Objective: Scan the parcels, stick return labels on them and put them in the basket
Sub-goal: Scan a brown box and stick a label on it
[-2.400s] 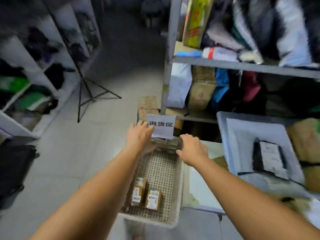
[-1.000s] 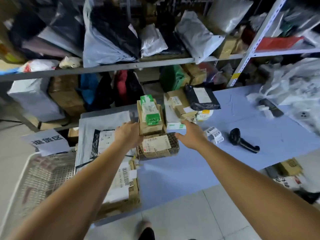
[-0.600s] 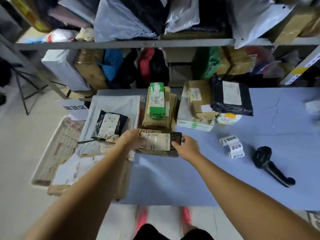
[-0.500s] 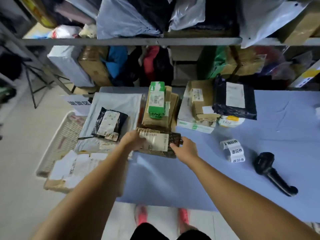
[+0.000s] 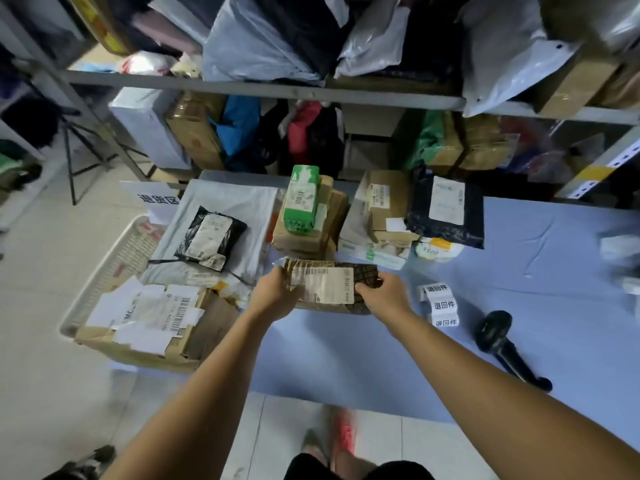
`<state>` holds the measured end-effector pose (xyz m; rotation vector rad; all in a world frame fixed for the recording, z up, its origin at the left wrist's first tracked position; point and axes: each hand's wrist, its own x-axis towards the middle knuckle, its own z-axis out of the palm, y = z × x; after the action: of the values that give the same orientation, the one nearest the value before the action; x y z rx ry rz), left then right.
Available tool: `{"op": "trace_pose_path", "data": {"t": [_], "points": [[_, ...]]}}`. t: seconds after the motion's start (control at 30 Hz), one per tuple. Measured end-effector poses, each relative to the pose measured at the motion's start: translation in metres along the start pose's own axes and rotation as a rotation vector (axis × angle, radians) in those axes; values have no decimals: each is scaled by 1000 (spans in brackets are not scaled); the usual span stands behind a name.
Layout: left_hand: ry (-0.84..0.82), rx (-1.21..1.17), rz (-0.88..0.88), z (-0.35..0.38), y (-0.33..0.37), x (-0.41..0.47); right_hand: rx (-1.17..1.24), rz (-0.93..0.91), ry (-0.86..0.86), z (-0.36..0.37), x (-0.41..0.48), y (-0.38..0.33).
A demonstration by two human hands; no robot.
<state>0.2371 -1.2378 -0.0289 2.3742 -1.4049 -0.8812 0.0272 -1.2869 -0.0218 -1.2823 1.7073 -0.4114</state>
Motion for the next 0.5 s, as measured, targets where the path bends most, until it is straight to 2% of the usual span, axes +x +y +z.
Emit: {"op": "trace_pose_path", "data": {"t": [0.3,0.5], "points": [[-85,-138,136,57,26,-59,-26,46,138,-57,-61,63],[-184,-211,233,95,54,-95,-1,96,140,-95,-79,113]]}}
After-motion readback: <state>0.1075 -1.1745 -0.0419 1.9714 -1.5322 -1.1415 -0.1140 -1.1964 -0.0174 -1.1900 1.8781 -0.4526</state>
